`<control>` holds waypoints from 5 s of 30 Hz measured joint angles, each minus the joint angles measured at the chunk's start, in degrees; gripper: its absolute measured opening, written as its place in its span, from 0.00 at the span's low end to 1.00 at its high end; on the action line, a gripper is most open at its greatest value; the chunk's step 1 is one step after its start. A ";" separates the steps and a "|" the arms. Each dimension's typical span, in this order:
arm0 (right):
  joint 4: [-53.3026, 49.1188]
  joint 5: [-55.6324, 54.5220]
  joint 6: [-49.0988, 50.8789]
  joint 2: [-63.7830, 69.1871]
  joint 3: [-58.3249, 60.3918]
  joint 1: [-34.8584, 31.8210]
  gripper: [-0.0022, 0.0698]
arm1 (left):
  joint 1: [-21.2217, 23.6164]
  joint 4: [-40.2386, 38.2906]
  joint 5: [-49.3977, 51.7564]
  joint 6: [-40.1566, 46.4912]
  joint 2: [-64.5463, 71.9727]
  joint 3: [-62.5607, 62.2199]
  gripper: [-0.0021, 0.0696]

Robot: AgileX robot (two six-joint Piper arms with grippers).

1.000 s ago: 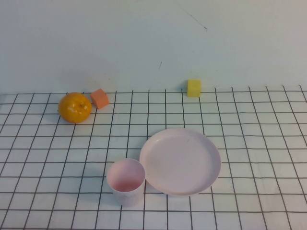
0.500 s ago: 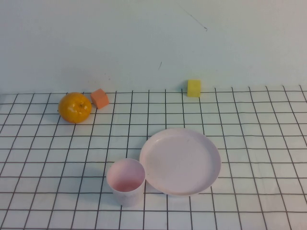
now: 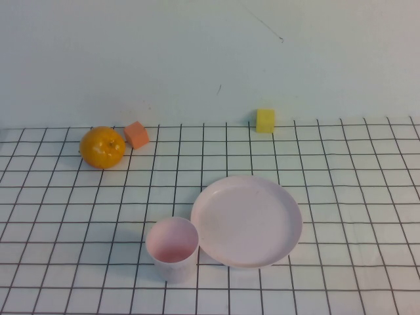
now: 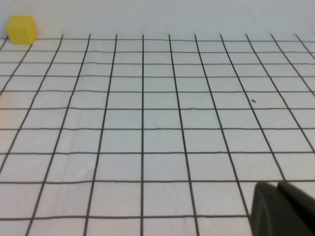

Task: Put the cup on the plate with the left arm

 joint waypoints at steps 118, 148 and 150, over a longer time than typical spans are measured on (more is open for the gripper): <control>0.00 0.00 0.00 0.00 0.00 0.00 0.03 | -23.44 -26.48 72.43 14.94 99.01 -74.29 0.05; 0.00 0.00 0.00 0.00 0.00 0.00 0.03 | -31.17 -15.26 74.85 17.22 115.43 -87.70 0.16; 0.00 0.00 0.00 0.00 0.00 0.00 0.03 | -31.28 -15.26 74.85 17.76 115.53 -87.70 0.21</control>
